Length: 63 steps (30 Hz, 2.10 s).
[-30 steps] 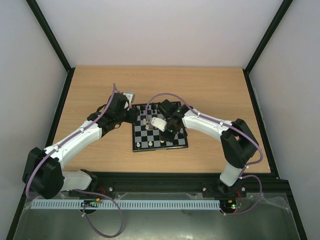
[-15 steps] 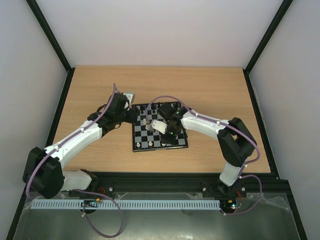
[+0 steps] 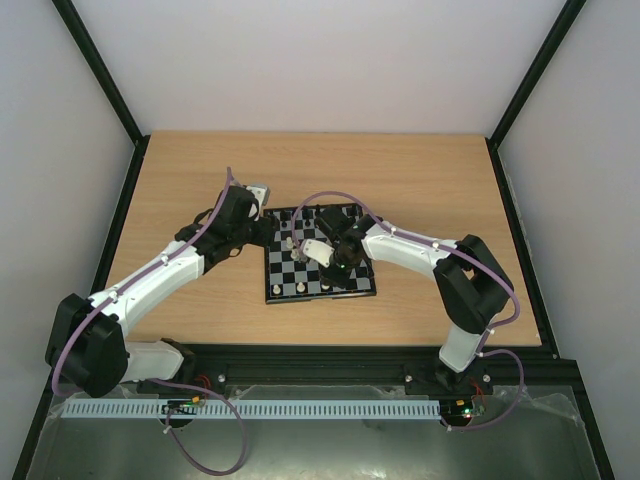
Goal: Set up the chess pieces on the board
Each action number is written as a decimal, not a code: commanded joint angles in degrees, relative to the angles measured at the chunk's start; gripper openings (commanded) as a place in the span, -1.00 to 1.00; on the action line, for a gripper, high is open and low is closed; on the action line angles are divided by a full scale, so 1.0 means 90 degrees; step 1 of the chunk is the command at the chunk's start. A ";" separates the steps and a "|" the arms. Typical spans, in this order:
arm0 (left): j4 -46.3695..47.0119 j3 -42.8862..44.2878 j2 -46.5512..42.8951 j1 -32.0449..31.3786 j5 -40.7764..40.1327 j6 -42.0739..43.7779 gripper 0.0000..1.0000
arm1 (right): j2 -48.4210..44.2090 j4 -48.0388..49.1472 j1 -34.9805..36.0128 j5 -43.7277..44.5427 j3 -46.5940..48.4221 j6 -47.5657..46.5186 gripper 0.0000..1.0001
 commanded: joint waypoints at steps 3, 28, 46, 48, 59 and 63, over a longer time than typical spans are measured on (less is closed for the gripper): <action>0.0019 -0.0063 0.0058 0.0006 -0.0018 -0.0021 0.25 | 0.0171 -0.0135 0.0041 0.0072 -0.0096 0.0059 -0.73; 0.0022 -0.0079 0.0015 0.0012 -0.0055 -0.0408 0.98 | -0.0076 -0.0425 0.0049 -0.0190 -0.0072 -0.0022 -0.37; -0.0201 -0.0021 -0.0662 -0.0419 -0.0709 -0.0936 0.98 | -0.1769 -0.0724 -0.0776 -0.0860 0.0009 0.0284 -0.18; -0.0240 0.0164 -0.0709 -0.0651 -0.1030 -0.0869 0.98 | -0.1955 -0.0629 -0.1108 -0.1009 -0.0149 0.0340 -0.18; -0.0644 0.1970 0.1121 -0.1021 -0.0654 -0.0404 0.97 | -0.2969 0.0849 -0.2855 -0.1972 -0.1392 0.1388 -0.17; -0.0109 0.1959 0.1502 -0.1062 0.0481 -0.0169 0.56 | -0.3140 0.1463 -0.3074 -0.0841 -0.1750 0.1858 -0.16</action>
